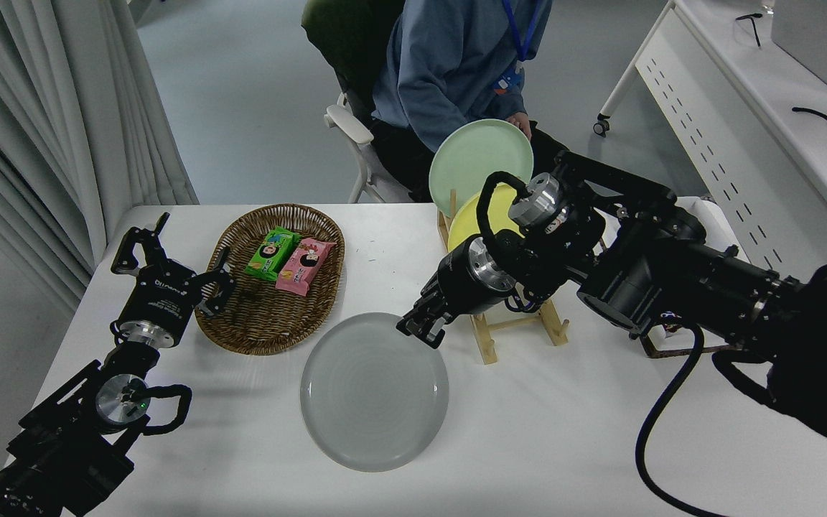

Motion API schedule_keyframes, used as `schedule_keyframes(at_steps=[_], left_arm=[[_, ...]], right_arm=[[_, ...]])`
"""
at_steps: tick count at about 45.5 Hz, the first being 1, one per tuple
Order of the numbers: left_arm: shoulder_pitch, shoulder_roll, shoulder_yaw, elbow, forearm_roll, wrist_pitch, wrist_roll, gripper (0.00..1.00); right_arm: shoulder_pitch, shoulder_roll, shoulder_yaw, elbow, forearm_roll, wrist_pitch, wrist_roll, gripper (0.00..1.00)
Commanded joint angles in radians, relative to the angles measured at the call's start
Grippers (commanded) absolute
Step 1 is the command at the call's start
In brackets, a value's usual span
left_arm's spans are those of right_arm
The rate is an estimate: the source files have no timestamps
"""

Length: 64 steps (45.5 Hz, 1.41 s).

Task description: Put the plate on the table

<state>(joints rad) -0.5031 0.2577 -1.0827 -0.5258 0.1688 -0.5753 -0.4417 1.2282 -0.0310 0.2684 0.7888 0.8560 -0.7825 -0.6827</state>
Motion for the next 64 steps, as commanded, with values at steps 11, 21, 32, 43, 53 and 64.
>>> schedule_keyframes(at_steps=[11,21,32,43,53,64], left_arm=[[0.000,0.000,0.000,0.000,0.000,0.000,0.000,1.00],[0.000,0.000,0.000,0.001,0.000,0.000,0.000,1.00],[0.000,0.000,0.001,0.000,0.000,0.000,0.000,1.00],[0.000,0.000,0.000,0.000,0.000,0.000,0.000,1.00],[0.000,0.000,0.000,0.001,0.000,0.000,0.000,1.00],[0.000,0.000,0.000,0.001,0.000,0.000,0.000,1.00]], right_arm=[[-0.114,0.031,0.025,-0.195,0.023,-0.003,-0.004,0.00],[-0.188,0.031,0.083,-0.269,0.015,-0.003,0.000,0.00],[-0.230,0.031,0.086,-0.261,0.047,-0.003,0.000,0.00],[-0.259,0.031,0.089,-0.264,0.054,-0.003,0.000,0.00],[-0.291,0.031,0.118,-0.266,0.051,-0.003,0.000,0.00],[-0.296,0.031,0.134,-0.272,0.044,-0.003,0.000,0.00]])
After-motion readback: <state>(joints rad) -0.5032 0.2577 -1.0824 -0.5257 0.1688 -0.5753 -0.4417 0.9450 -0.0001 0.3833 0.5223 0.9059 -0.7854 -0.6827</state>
